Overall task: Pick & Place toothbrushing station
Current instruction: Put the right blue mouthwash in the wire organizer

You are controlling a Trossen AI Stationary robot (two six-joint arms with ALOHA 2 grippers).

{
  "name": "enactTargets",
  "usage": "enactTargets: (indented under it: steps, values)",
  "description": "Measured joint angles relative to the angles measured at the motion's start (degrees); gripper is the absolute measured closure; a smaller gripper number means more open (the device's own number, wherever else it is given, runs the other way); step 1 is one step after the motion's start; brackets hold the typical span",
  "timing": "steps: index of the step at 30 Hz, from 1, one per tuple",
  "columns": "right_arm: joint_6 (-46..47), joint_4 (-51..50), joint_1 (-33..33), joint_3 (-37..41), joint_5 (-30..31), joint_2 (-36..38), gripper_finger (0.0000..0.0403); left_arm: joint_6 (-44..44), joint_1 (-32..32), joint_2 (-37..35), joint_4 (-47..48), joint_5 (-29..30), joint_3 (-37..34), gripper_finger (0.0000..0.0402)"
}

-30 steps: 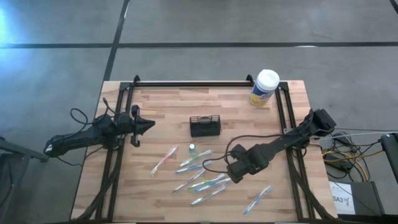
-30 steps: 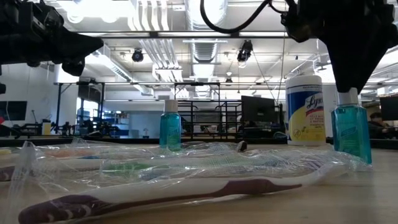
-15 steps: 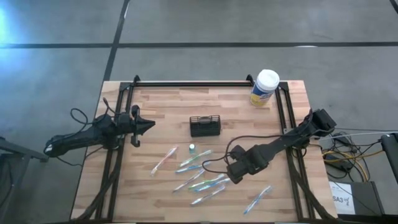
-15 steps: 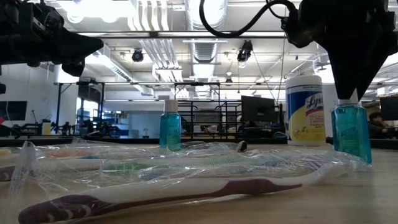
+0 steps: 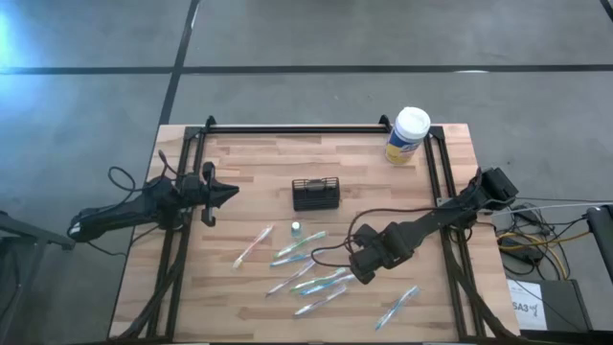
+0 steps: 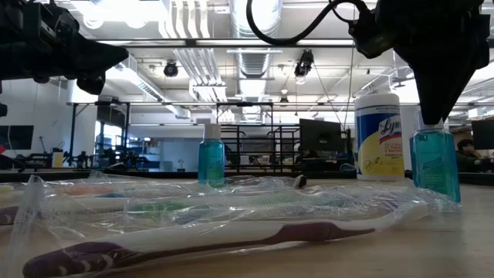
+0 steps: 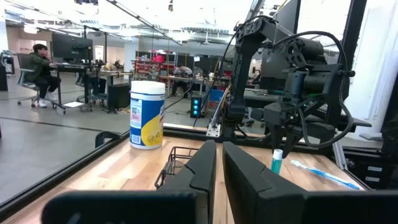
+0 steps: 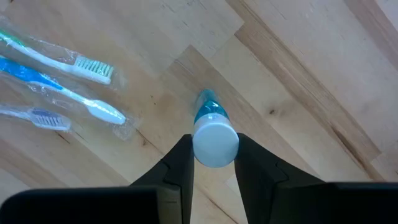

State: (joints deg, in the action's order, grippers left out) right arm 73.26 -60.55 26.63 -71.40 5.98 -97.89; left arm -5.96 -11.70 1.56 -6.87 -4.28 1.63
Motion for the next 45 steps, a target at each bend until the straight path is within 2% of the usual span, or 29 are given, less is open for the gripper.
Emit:
enactTargets:
  steps: [8, 14, 22, 31, 40, 45]
  values:
    - [-9.7, -0.3, -0.4, -3.2, 0.1, 2.4, 0.0320, 0.0, 0.0, 0.0, 0.0, 0.0, 0.0, 0.0367]
    - [-21.0, -0.5, -2.6, -6.2, 2.6, 6.2, 0.0320, 0.1, 0.0, 0.0, 0.0, 0.0, 0.0, 0.0367]
    - [-37.4, -0.9, -10.4, -8.9, 3.0, 7.9, 0.0320, 0.1, 0.0, 0.0, 0.1, 0.0, 0.0, 0.0367]
    - [-54.8, -1.8, -18.3, -15.7, 1.0, 7.7, 0.0320, 0.4, 0.0, 0.0, 0.1, 0.0, 0.0, 0.0367]
    - [-64.3, -3.3, -26.5, -24.5, -0.5, 7.1, 0.0320, 1.3, 0.0, 0.0, 0.5, 0.0, 0.0, 0.0367]
    - [-69.5, -10.5, -30.4, -33.3, -1.4, 1.3, 0.0320, 1.3, 0.0, 0.0, 1.9, 0.3, 0.0, 0.0367]
